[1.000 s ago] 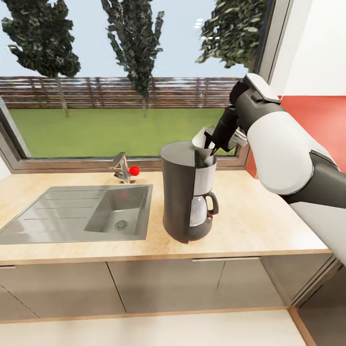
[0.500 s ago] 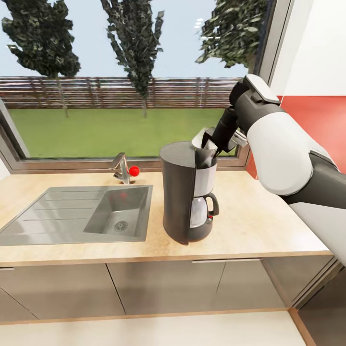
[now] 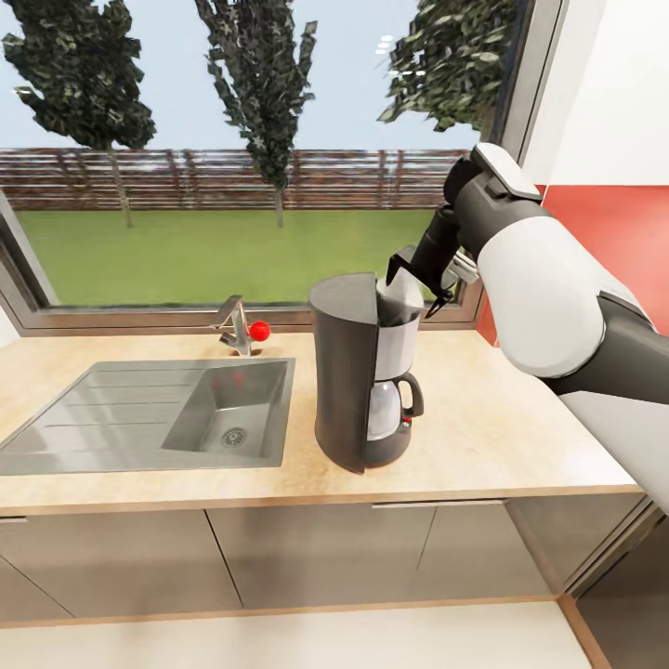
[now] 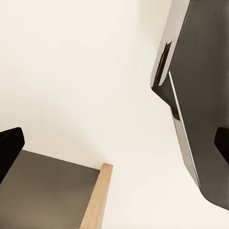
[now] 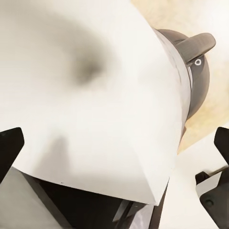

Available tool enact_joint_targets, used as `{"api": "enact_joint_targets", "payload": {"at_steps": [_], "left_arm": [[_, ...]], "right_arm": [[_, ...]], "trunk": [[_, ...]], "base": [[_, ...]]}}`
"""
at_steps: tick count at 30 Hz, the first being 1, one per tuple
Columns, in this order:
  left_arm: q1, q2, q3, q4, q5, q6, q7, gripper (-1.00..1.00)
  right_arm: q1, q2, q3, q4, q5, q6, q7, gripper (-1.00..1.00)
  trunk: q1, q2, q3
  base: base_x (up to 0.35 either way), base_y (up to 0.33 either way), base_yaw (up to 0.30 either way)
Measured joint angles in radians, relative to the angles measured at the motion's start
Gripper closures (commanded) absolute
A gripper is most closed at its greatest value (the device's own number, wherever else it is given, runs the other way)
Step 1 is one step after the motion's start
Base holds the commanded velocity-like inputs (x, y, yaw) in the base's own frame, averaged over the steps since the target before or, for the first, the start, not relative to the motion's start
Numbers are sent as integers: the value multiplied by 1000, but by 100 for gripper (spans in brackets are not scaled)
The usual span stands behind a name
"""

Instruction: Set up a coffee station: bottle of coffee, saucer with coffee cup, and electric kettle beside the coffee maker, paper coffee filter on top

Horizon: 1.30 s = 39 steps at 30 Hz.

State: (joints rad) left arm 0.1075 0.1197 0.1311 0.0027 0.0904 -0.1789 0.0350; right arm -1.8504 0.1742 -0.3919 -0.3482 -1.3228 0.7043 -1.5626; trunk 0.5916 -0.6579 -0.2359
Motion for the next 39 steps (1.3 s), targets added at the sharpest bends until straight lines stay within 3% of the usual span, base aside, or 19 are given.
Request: {"api": "enact_joint_targets", "payload": {"at_steps": [21, 26, 29, 32, 34, 39], "left_arm": [[0, 2, 1, 0, 0, 0, 0, -100], [0, 3, 2, 0, 0, 0, 0, -100], [0, 4, 2, 1, 1, 0, 0, -100], [0, 4, 2, 1, 1, -1, 0, -100], [0, 3, 3, 0, 1, -1, 0, -100], [0, 2, 3, 0, 1, 0, 0, -100]], "right_arm": [[1, 0, 2, -3, 0, 0, 0, -100], [1, 0, 7, -76, -1, 0, 0, -100], [1, 0, 40, -132, -2, 0, -1, -100], [1, -1, 114, -182, -4, -1, -1, -100], [1, -1, 138, -196, -5, -1, -1, -100], [1, -1, 161, -207, -6, -2, -1, -100]], "trunk": [[0, 0, 0], [0, 0, 0], [0, 0, 0], [0, 0, 0], [0, 0, 0], [1, 0, 0]], "base": [[0, 0, 0], [0, 0, 0], [0, 0, 0], [-45, -2, 0], [-189, -51, 0], [-281, -90, 0]]}}
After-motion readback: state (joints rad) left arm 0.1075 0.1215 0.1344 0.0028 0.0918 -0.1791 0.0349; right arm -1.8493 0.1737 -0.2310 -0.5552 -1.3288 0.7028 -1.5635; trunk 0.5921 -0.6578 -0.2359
